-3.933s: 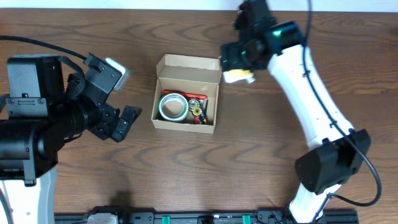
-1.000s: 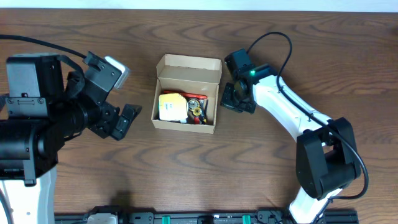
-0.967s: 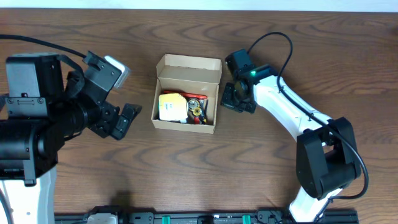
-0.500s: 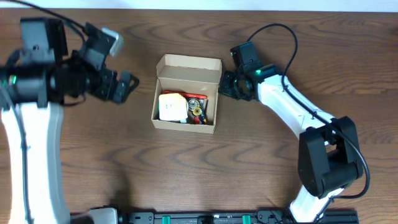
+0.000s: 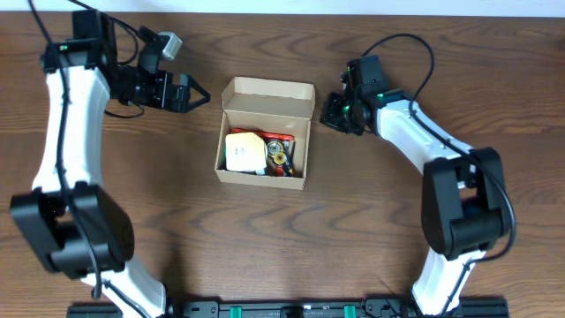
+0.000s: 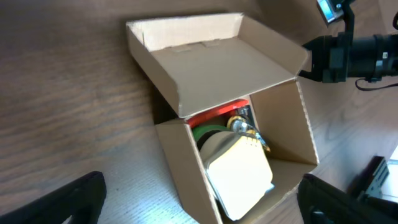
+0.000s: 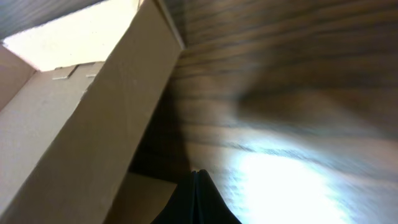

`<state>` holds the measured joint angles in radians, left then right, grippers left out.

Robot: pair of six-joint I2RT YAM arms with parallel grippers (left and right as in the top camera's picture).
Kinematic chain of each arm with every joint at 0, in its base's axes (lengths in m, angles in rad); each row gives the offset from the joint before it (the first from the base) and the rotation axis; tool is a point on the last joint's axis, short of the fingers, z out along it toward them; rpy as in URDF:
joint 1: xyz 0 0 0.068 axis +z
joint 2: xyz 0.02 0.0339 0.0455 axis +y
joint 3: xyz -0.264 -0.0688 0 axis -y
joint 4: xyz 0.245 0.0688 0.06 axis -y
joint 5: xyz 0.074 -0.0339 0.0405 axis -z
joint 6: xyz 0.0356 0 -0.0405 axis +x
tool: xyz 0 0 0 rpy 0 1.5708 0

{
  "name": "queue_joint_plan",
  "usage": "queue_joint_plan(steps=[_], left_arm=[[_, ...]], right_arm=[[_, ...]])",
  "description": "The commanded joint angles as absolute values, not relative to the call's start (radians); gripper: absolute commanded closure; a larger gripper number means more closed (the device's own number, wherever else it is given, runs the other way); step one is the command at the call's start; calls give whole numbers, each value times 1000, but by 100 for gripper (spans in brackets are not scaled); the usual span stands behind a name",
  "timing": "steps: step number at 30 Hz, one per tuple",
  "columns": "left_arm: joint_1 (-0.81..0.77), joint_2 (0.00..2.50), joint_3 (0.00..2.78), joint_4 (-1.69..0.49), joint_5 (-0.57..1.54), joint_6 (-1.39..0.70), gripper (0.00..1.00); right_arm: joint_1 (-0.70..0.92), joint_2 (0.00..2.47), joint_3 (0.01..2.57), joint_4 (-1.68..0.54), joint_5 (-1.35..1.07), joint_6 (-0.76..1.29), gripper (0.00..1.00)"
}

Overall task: Pack container
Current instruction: 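Move both grippers to the raised lid flap at the box's back, then fold the lid forward over the box with both grippers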

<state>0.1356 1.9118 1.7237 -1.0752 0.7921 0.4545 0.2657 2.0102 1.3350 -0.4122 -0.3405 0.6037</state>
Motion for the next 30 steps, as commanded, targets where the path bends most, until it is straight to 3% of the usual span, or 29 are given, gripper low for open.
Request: queue_joint_plan(steps=[1,3,5,6,12,30], left_arm=[[139,1968,1734,-1053,822,456,33],[139,2002,1734,-1022,785,423,56],[139,2037,1734,-972,735,320,89],[139,2058,1734,-940,706,243,94],[132,2173,1734,-839,701,42,94],[44,2285,1735,-744,878,-44,94]], right_arm=[[261,2051,1331,-375,-426,583,99],[262,2065,1331,-352,-427,591,99],[261,2079,1331,-327,-429,598,99],[261,2086,1331,-312,-431,606,99],[260,2125,1331,-204,-477,676,99],[217,2131,1331,76,-681,727,98]])
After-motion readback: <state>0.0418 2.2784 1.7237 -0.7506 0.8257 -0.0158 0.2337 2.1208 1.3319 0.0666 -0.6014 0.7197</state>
